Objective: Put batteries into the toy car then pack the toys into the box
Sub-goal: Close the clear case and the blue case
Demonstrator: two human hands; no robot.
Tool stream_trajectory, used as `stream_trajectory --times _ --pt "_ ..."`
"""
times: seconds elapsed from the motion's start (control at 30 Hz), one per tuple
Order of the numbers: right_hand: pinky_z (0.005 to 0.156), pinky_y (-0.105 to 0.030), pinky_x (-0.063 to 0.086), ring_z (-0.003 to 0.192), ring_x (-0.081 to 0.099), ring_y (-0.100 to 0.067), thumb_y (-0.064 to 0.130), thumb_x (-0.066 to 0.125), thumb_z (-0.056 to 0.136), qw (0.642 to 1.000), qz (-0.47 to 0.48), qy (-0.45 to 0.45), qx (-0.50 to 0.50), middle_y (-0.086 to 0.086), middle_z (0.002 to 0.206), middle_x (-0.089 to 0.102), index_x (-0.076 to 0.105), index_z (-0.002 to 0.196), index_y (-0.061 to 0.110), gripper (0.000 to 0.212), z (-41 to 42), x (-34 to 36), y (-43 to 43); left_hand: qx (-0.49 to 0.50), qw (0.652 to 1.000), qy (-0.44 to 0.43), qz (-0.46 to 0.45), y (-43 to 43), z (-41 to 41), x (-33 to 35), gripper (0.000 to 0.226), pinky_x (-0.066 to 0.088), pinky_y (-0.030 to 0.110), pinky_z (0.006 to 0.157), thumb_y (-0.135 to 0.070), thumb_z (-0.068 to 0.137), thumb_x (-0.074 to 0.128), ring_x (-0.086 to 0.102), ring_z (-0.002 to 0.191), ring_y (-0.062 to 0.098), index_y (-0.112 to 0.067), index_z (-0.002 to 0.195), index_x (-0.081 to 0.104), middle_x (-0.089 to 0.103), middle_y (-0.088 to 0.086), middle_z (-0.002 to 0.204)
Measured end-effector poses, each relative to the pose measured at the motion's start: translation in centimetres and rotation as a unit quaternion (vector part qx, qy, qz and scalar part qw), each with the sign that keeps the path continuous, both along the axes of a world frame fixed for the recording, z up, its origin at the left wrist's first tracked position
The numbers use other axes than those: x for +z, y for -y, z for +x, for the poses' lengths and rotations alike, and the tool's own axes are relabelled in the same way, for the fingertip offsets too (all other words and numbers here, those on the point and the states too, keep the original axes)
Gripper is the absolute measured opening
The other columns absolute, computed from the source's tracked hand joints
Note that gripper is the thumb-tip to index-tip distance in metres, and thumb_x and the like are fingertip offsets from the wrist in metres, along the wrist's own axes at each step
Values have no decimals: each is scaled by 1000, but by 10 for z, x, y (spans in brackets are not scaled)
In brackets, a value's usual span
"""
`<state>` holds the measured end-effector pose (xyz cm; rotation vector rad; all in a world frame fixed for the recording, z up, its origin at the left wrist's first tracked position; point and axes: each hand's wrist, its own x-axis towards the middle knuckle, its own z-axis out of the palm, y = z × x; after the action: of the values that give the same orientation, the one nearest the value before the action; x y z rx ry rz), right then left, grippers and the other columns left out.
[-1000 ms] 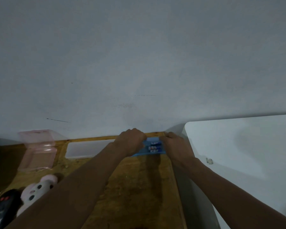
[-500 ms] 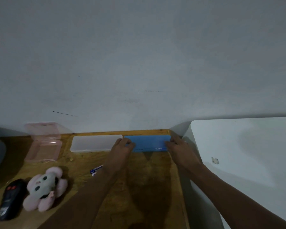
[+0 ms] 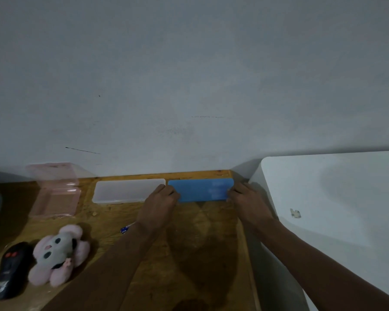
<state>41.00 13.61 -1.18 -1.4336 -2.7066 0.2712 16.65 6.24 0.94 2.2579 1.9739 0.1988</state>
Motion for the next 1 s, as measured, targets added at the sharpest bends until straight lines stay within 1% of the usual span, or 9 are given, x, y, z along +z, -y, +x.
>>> stream_trajectory --times 0.07,0.23,0.37,0.53,0.6,0.67,0.73,0.87,1.0 --pt "85 -39 54 99 63 -30 18 80 75 1000 -8 -6 -9 -12 106 67 69 103 7 33 0 0 2 -9 1000 -11 5 0 2 -1 45 58 29 62 -10 45 94 67 76 22 -9 86 75 70 5 81" --pt "106 -31 37 124 44 -23 24 59 93 999 -37 16 -10 -8 133 50 52 128 10 39 -6 10 4 -7 999 -33 -18 2 6 -1 50 58 31 66 -7 45 94 64 84 23 -8 91 73 68 7 88" --pt "108 -32 36 127 42 -20 31 56 94 997 -78 20 -20 -5 137 46 47 132 14 43 -8 21 11 1 997 -46 -66 4 12 8 48 45 32 102 -12 84 69 45 124 23 -9 129 54 52 9 130" --pt "106 -34 41 114 54 -17 41 57 90 977 -133 -135 -92 0 125 57 56 122 15 41 -4 51 44 71 992 66 -75 32 25 36 54 35 35 112 -23 95 54 34 136 21 -16 145 34 34 6 150" --pt "99 -34 47 95 59 -11 44 61 86 947 -184 -221 -144 8 101 62 59 99 22 25 -7 59 65 116 982 137 -54 54 30 44 56 33 34 113 -31 95 54 37 135 19 -17 146 34 36 5 150" --pt "95 -36 50 85 56 -7 35 62 89 929 -208 -242 -189 11 86 57 53 81 30 14 -14 60 84 160 965 206 -15 77 37 51 51 34 34 111 -37 95 53 41 132 19 -19 142 41 43 3 146" --pt "93 -31 50 84 56 -3 34 60 91 910 -216 -274 -224 14 91 57 58 91 30 4 -17 62 108 173 957 234 11 103 44 57 44 34 33 109 -36 95 53 47 126 20 -17 134 51 52 4 138" --pt "84 -20 43 94 55 -6 41 54 93 890 -199 -354 -206 11 105 56 58 121 20 35 -13 75 166 176 936 303 44 160 46 56 42 52 39 94 -45 89 57 61 107 12 -22 123 62 67 -4 119" --pt "90 -30 50 99 58 -8 43 57 91 895 -210 -344 -190 7 111 61 59 124 21 40 -9 71 212 194 920 338 43 211 49 50 41 51 30 92 -33 88 65 62 104 8 -21 127 60 66 -4 118"
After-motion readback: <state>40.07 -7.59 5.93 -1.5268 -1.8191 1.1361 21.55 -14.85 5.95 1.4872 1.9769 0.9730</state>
